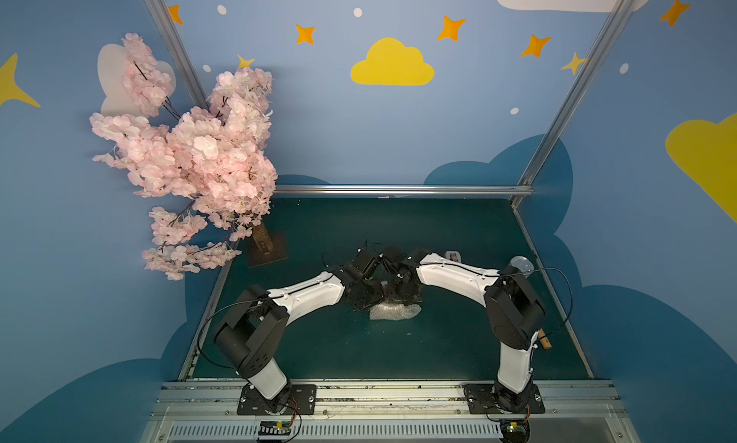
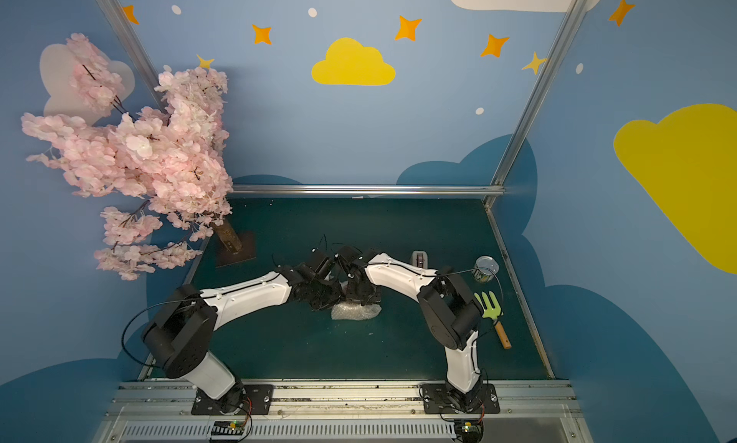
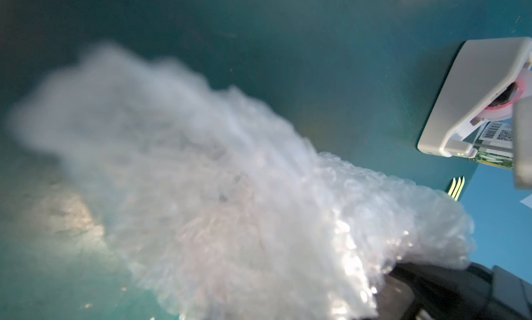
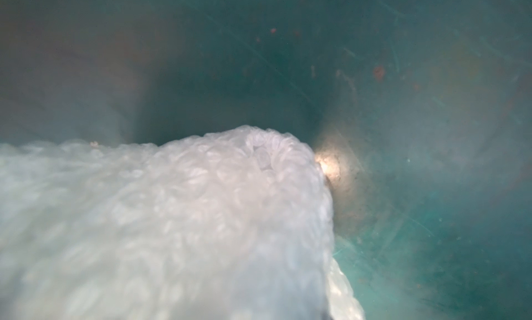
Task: Wrap mugs in bubble wrap
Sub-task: Wrap the mug in bubble wrap.
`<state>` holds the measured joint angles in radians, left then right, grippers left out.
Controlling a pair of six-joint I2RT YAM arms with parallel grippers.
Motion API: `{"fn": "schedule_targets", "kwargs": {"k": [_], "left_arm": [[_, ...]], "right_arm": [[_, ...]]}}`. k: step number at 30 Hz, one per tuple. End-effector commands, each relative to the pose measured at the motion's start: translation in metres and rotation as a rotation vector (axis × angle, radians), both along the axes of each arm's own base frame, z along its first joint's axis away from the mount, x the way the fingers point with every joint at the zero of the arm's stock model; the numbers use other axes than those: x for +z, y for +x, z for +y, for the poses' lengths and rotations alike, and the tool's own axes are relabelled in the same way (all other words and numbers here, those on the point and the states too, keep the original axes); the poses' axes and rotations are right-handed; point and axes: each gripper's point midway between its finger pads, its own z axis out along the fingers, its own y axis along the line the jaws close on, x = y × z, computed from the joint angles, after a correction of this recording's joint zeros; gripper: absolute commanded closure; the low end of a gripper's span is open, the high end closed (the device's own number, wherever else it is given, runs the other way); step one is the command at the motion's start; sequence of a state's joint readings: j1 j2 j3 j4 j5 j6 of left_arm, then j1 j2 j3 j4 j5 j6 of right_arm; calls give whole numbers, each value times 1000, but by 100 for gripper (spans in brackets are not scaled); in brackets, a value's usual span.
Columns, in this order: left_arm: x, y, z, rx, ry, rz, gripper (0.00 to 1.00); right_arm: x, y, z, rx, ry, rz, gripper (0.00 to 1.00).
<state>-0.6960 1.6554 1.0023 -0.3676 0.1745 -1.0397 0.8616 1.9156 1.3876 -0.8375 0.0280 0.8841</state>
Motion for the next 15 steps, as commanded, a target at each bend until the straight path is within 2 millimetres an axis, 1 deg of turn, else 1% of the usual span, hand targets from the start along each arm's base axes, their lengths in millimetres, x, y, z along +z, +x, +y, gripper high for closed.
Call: {"fn": "schedule_targets", "kwargs": {"k": [1,4,6,10,13,15], "left_arm": [[-43,-11,9,-24,99,91,89],[-44,-11,10,-41,126,105,95],[-45,-12,14,-50,153,119,97],[-45,-13,19,-60,188,134,97],[-45,-15,23,-58,204,137,97],[-45,-16,25,-56,212,137,97]], "right_arm": [[-7,-4,30,38,157,40,99],[-1,-4,29,57,172,33,94],[6,-4,29,76,187,20,87],[19,-3,26,102,208,14,70],[26,-3,25,115,228,14,60],[31,-3,23,122,234,9,55]]}}
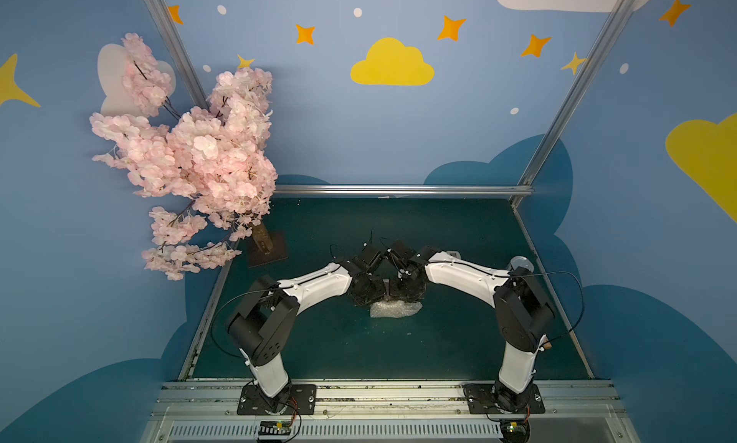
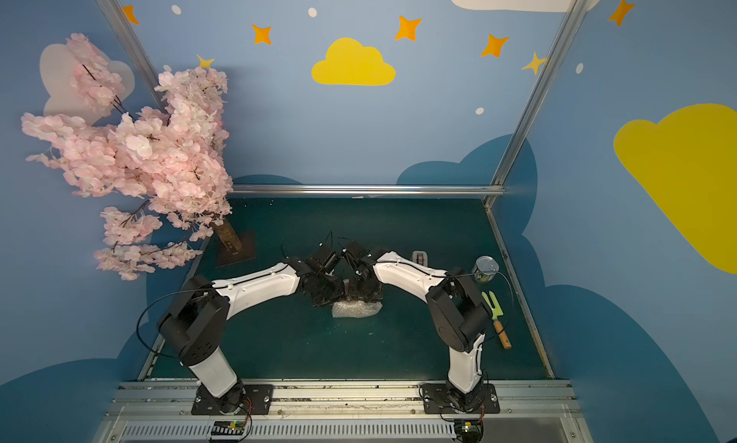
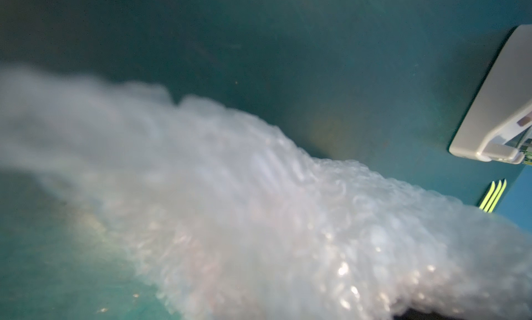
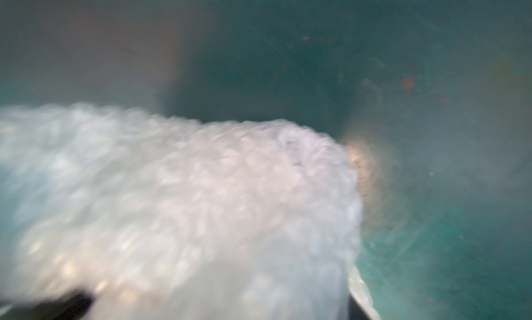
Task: Wrap mugs in bubble wrap
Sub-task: Wrap the mug in bubble wrap.
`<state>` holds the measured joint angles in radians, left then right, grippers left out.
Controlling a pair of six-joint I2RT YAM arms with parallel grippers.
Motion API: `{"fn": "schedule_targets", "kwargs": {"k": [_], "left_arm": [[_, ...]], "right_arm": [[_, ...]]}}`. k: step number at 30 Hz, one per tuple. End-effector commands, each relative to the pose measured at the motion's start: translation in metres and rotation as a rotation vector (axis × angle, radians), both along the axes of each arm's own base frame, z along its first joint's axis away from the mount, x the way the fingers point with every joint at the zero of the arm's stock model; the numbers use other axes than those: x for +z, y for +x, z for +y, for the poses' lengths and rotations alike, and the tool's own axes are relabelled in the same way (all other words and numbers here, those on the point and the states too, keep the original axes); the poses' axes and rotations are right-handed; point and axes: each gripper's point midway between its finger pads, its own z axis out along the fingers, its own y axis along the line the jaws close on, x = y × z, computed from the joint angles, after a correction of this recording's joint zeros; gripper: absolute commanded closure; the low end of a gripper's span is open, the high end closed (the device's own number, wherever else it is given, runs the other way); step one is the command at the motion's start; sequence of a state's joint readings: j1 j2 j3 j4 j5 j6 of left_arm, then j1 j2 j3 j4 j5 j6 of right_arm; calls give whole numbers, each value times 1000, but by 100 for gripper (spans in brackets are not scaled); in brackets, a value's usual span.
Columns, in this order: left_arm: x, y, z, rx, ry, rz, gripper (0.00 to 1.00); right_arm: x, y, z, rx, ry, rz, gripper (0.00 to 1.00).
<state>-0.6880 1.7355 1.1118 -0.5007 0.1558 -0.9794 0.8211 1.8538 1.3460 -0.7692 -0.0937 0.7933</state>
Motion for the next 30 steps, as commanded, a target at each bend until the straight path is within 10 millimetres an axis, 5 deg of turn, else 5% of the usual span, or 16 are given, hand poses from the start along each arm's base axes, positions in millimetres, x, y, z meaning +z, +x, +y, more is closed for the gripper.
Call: {"fn": "schedule_targets", "kwargs": {"k": [1,13,18,30], "left_arm": [[-38,-21,22,-16,126,90,97],[-6,-4,17,-36,117,-36,83],[13,3,12,-53,108,-104,57],[62,11,14,-44,76,-236,24]], "right_arm": [[18,-4,13,53,96,-9,53],[41,-6,-5,61,110,-29,39],[41,-11,-12,75,117,-11,35],[62,-14,-40,92,93,-50,28]]}}
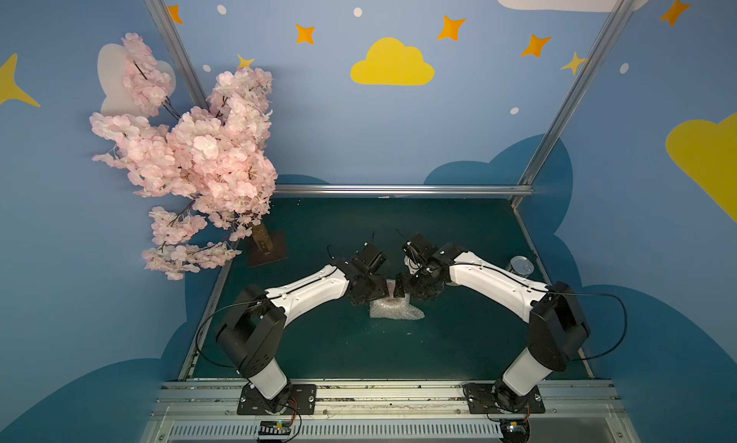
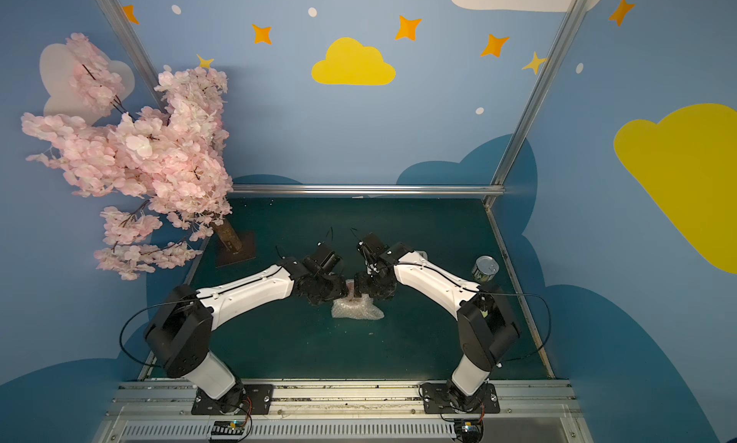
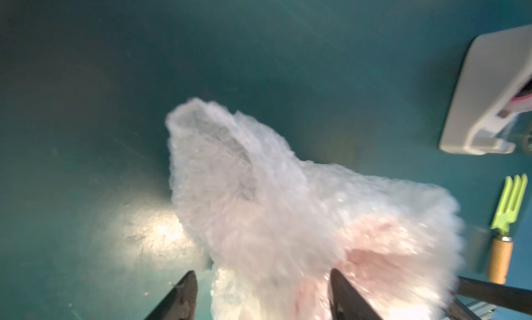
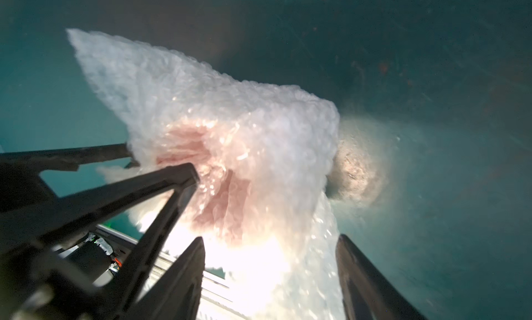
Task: Wrap mugs in bubble wrap
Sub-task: Wrap the mug in bubble wrap, then move the Tape Cutter to the center of the board.
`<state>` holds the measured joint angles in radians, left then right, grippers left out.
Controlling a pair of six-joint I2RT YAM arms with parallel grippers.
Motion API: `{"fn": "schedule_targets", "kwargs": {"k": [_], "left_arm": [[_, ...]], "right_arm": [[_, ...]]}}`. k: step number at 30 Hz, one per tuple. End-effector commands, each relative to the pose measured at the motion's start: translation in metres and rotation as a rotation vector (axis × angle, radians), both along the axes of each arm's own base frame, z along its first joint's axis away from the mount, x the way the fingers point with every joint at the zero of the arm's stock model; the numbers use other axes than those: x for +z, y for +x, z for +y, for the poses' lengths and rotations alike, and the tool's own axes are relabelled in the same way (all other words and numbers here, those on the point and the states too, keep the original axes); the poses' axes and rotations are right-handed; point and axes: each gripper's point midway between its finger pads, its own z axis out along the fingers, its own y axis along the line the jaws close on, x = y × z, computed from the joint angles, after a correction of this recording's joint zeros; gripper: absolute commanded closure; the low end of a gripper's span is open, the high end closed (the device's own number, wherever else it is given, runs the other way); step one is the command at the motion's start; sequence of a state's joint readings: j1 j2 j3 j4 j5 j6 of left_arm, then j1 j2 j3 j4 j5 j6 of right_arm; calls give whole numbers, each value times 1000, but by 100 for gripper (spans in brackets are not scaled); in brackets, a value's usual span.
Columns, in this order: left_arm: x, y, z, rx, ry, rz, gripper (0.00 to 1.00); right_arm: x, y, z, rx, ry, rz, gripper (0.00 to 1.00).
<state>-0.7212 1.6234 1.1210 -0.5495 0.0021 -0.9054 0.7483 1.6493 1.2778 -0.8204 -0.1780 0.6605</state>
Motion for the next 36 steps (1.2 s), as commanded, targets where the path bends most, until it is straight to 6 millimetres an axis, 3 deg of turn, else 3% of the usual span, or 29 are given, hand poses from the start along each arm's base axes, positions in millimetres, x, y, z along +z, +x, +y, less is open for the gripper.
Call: {"fn": "schedule_targets", "kwargs": {"k": [1,5,8,16,19,25,30,36], "left_arm": [[32,5,3,-10,-5,-80,22],[57,14,4,-38,8,-158,17],[67,22,3,-63,23,-187,16],[81,45,-26,-186,2,-228,15],[84,53,-36,-218,-8,-222,15],[83,65,-47,-240,-21,-228,14],[78,76,-57,-267,-45,-221,15],[67,95,-67,-276,-63,-197,15]], "right_arm": [[13,-7,-16,15,-17,-12,27],[23,-7,-35,-10,-23,-34,27],[24,5,-68,-86,-118,-78,26],[2,77,-155,-213,-363,-125,18],[-10,104,-175,-254,-382,-104,18],[-32,147,-187,-230,-418,-107,18],[-59,170,-185,-212,-402,-84,20],[-74,181,-153,-138,-317,-75,55]]}}
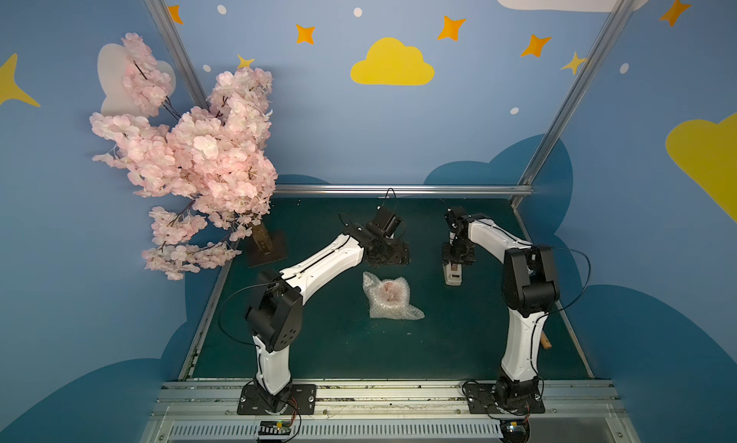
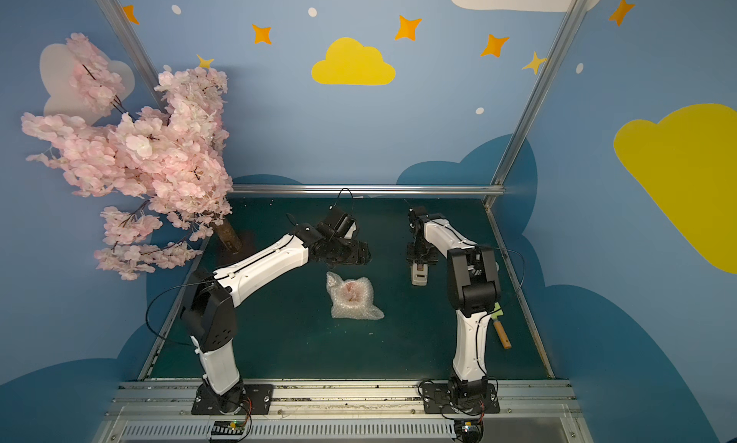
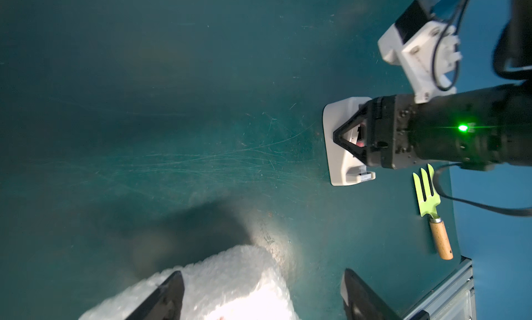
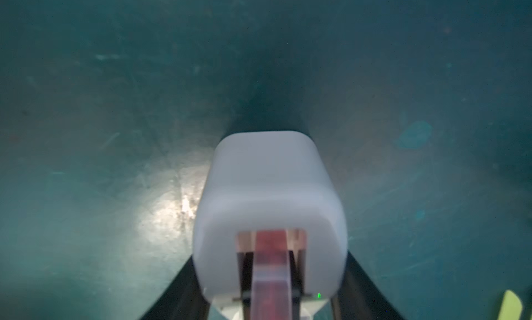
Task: Wrap mugs in bubble wrap
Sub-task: Move the Tape Cutter to the center of the board.
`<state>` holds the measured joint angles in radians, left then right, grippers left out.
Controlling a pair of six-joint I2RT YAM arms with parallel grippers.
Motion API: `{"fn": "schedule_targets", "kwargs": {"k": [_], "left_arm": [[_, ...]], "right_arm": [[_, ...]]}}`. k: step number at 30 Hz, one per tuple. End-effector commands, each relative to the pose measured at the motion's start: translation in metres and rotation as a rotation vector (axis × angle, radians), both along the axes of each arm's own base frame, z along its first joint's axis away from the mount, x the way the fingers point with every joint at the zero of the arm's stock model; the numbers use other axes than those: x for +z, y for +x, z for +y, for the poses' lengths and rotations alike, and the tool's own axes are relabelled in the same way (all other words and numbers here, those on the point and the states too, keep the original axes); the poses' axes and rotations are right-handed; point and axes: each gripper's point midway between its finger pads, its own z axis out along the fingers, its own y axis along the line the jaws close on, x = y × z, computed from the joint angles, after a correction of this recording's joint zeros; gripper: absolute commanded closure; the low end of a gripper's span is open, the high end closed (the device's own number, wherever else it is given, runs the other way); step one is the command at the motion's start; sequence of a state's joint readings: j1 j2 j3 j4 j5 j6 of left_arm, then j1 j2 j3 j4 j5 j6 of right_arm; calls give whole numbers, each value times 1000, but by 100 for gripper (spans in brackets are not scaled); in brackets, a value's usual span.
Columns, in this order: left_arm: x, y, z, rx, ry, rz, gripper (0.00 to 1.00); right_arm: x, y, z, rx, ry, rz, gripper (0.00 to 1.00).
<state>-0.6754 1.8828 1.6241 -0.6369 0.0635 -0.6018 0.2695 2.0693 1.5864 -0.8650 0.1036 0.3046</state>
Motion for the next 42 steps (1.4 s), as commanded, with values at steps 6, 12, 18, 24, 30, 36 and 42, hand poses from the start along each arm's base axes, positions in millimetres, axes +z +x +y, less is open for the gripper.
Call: {"fn": "schedule_targets", "kwargs": {"k": [6,12,18,24,30,36,42], "left_arm": [[-7,24,-9,-26,-16,9,15],[-15,41,-8,-14,-17,12,15],[-37,60,-7,-14,15,29,16],[-49,73,-13,-32,5,22,20],[-65,83,-24,-66,-16,47,36],[-79,85,-26,-67,-24,69,48],[-48,93,-25,-58,-165,24,49]], "right_arm": [[1,9,65,167,142,-34,71],[5,0,115,343,145,-21,62],[26,-3,121,385,148,-57,22],[58,-16,110,344,253,-72,21],[69,-36,92,240,400,-74,25],[71,-47,90,215,488,-92,32],[58,-59,85,185,516,-72,33]]}}
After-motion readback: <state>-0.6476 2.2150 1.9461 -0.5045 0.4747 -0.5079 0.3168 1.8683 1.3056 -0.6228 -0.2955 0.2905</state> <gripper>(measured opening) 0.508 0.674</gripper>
